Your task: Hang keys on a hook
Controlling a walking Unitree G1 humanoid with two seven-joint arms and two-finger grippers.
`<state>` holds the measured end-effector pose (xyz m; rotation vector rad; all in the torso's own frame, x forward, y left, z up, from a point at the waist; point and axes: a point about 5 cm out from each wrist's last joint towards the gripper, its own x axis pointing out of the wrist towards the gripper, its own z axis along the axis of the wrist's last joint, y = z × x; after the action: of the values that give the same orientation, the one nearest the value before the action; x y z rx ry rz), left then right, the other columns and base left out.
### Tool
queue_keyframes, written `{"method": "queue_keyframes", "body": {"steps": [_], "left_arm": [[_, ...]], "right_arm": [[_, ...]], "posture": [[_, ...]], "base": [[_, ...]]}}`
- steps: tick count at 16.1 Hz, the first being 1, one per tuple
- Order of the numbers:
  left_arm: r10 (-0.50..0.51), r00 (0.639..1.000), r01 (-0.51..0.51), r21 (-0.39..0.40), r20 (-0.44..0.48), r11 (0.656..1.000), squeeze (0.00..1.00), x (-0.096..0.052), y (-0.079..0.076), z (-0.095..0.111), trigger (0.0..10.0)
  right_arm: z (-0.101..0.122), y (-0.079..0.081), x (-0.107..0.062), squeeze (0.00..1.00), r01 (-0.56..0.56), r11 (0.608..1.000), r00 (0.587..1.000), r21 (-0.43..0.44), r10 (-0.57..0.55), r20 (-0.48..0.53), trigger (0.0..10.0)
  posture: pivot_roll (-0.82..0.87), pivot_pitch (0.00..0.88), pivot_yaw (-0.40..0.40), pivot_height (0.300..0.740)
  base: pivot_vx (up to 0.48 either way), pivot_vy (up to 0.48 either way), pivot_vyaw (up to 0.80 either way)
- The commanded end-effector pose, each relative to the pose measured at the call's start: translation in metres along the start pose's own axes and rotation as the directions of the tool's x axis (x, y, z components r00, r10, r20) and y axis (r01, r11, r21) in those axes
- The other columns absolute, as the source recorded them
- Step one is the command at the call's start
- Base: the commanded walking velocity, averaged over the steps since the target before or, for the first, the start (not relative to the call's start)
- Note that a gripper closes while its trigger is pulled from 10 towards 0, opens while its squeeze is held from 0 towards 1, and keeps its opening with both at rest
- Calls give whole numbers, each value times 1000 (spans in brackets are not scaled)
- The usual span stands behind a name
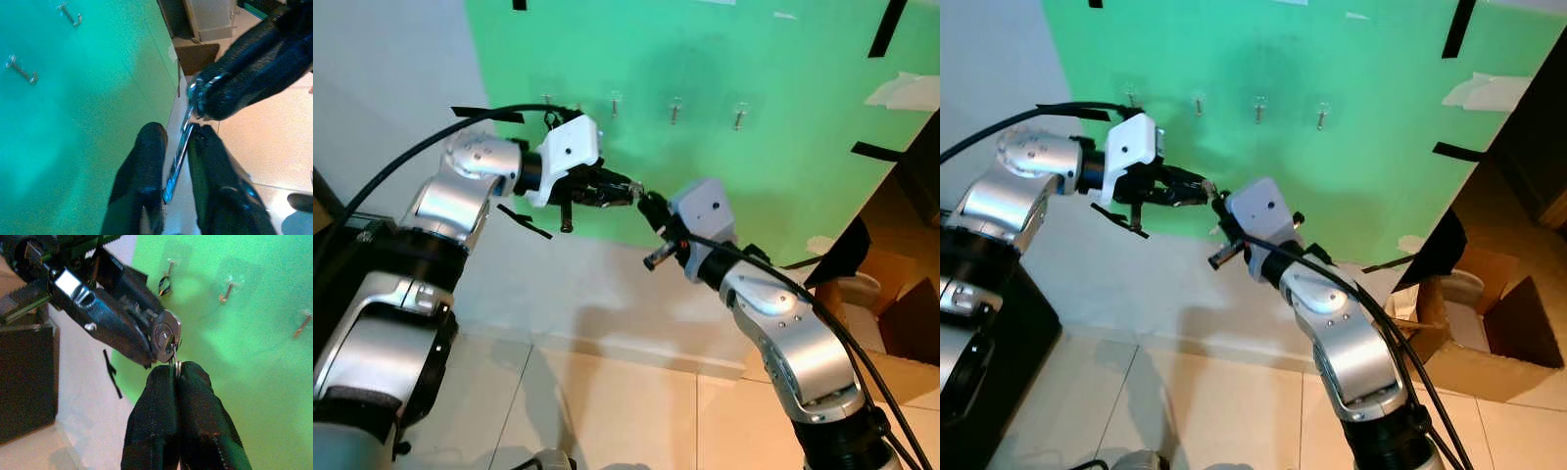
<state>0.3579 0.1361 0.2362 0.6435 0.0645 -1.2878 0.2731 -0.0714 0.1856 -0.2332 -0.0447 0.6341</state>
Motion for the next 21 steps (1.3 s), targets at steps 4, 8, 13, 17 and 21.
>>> {"method": "queue_keyframes", "body": {"steps": [4,8,13,17,21], "left_arm": [[108,992,-106,-37,72,994,1000,-10,-3,0,10000],[289,954,-277,-142,78,950,1000,-23,-15,-22,10000],[591,806,-569,-310,-28,762,1000,-34,-49,-59,10000],[723,673,-716,-381,-156,585,1000,-29,-70,-69,10000],[793,578,-791,-375,-194,484,0,-21,-73,-68,10000]], "right_arm": [[-6,2,-5,0,-24,1000,999,5,24,-26,0],[-32,-20,-22,0,195,977,975,88,-183,-127,0],[-63,-32,-56,0,411,898,886,154,-355,-298,0],[-61,-50,-58,0,573,774,816,270,-510,-273,0],[-71,-52,-54,0,666,669,746,331,-579,-331,10000]], "posture": [[-34,0,-34,740],[-33,0,-22,740],[-12,0,-14,740],[-7,0,-9,740],[-38,0,27,740]], "base": [[0,0,0],[0,0,0],[0,0,0],[0,0,0],[0,0,0]]}}
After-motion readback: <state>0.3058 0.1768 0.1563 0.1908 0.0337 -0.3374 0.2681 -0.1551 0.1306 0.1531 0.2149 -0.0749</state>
